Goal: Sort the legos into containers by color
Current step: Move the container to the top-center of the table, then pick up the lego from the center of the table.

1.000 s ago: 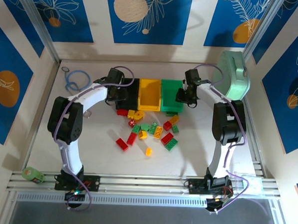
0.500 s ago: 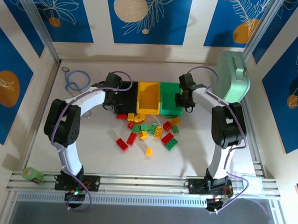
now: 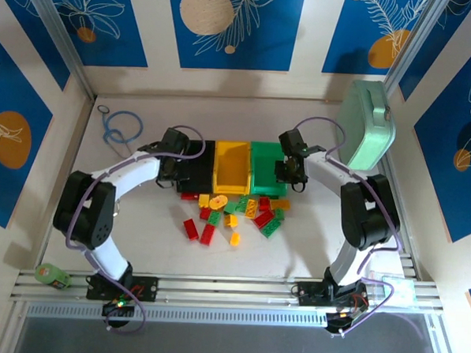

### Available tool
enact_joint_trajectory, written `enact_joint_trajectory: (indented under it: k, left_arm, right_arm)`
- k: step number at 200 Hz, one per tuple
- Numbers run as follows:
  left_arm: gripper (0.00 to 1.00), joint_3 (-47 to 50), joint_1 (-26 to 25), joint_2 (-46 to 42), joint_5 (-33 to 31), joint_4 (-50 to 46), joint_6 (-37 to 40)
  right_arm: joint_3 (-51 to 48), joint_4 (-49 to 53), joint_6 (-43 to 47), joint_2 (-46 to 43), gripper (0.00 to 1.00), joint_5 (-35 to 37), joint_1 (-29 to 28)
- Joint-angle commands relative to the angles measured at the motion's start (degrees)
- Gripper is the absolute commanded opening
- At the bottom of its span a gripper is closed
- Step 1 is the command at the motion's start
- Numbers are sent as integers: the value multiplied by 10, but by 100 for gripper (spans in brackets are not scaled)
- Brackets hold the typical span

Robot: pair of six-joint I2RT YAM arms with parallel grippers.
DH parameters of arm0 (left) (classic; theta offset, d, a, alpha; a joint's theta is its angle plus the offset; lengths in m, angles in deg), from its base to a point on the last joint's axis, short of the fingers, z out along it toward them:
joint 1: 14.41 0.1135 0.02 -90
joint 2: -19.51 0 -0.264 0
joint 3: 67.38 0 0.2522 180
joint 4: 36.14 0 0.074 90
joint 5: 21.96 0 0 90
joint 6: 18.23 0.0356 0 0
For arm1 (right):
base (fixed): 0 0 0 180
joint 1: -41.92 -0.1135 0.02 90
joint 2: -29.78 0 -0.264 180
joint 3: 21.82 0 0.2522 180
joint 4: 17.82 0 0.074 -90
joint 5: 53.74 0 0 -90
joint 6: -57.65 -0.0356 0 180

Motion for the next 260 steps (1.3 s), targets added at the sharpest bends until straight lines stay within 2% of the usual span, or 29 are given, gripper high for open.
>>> enact_joint_trajectory:
  k: [1, 45, 63, 74, 94, 104, 117, 132, 158, 184, 244, 260]
  left_arm:
    - [13, -68, 4, 51, 20, -1, 3]
    - [14, -160, 5, 129, 20, -33, 13]
    - [23, -175, 5, 137, 23, -36, 14]
    - [33, -178, 5, 133, 25, -39, 12]
    - [60, -160, 4, 107, 28, -31, 7]
    - [66, -147, 4, 90, 27, -27, 5]
    - [71, -132, 3, 66, 22, -30, 1]
    - [74, -119, 4, 36, 17, -40, 0]
    - [77, -79, 3, -40, 10, -51, -3]
    - [78, -9, -4, -132, 16, -38, -15]
    - [79, 175, -10, -282, 76, 0, -43]
    - [81, 209, -12, -296, 91, 20, -48]
  right_arm:
    - [61, 20, 8, 46, 7, -38, 14]
    - [144, 49, 29, 120, 8, -39, 31]
    - [165, 60, 33, 132, 13, -38, 34]
    - [175, 68, 36, 131, 17, -33, 33]
    - [173, 74, 37, 112, 32, -30, 28]
    - [168, 75, 35, 100, 46, -29, 26]
    - [162, 79, 31, 83, 57, -28, 24]
    - [157, 86, 27, 63, 63, -21, 22]
    - [137, 94, 19, 10, 67, -20, 20]
    - [100, 91, 8, -67, 72, -55, 15]
    - [-89, 67, -54, -314, 74, -103, -59]
    - [-142, 64, -78, -380, 80, -110, -76]
